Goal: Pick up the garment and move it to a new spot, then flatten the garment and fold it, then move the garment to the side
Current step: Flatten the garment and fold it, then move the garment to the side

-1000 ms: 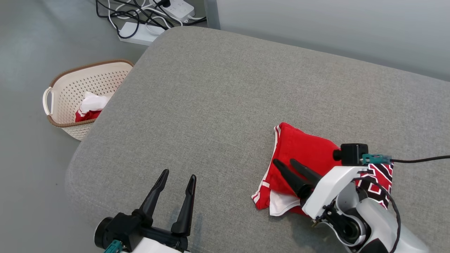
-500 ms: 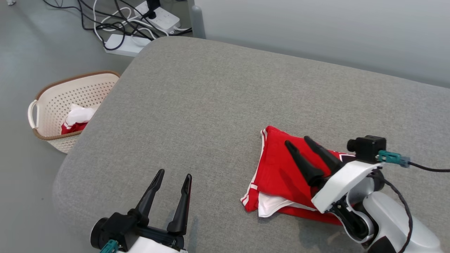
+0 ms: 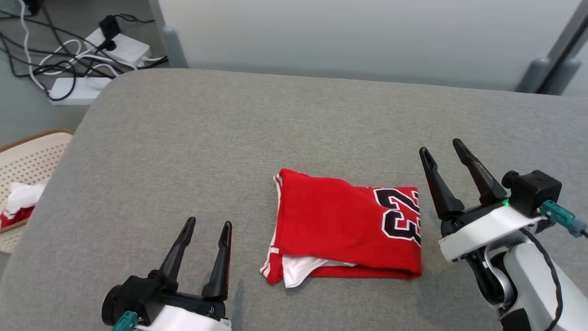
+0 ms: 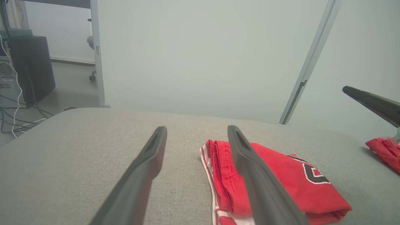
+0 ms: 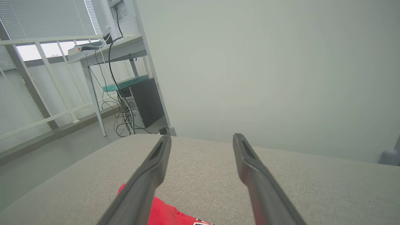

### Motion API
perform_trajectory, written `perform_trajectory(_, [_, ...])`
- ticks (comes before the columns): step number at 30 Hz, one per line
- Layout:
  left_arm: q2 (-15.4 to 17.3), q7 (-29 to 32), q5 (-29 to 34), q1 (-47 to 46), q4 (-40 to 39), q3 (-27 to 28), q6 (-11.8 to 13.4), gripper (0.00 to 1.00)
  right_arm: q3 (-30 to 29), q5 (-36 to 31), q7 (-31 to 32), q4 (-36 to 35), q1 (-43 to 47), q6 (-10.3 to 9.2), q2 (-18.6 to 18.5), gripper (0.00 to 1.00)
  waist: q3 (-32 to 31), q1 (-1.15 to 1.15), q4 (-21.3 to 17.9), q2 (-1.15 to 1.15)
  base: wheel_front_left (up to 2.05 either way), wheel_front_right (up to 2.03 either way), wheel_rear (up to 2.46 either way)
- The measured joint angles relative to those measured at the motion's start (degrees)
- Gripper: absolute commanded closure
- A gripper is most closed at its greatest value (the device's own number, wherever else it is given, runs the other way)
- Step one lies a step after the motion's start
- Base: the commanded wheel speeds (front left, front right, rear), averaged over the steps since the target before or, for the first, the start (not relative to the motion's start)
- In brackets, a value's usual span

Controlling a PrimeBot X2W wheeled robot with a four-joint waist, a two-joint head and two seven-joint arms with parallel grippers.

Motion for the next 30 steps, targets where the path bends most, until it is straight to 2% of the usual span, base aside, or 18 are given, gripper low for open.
perform_trajectory(3, [0.0,0.0,0.0,0.0,0.0,1.0,0.4,0.0,-3.3,-4.2,0.0,-2.7,3.1,0.0,1.6,0.0,-0.3,0.0,-2.5,0.0,0.0,0.0,0.0])
perform_trajectory(11, [0.0,0.0,0.2,0.0,0.4,2.3,0.3,0.0,-8.9,-8.8,0.0,-8.4,11.7,0.0,4.0,0.0,-2.2,0.0,-7.0,0.0,0.0,0.0,0.0])
perform_trajectory(21, [0.0,0.0,0.6,1.0,1.1,3.2,0.2,0.0,-12.9,-11.0,0.0,-14.1,21.6,0.0,6.3,0.0,-5.2,0.0,-8.9,0.0,0.0,0.0,0.0])
perform_trajectory(30, [0.0,0.0,2.1,2.5,1.5,4.2,-0.3,0.0,-13.6,-10.4,0.0,-13.7,25.1,0.0,7.1,0.0,-6.0,0.0,-9.4,0.0,0.0,0.0,0.0])
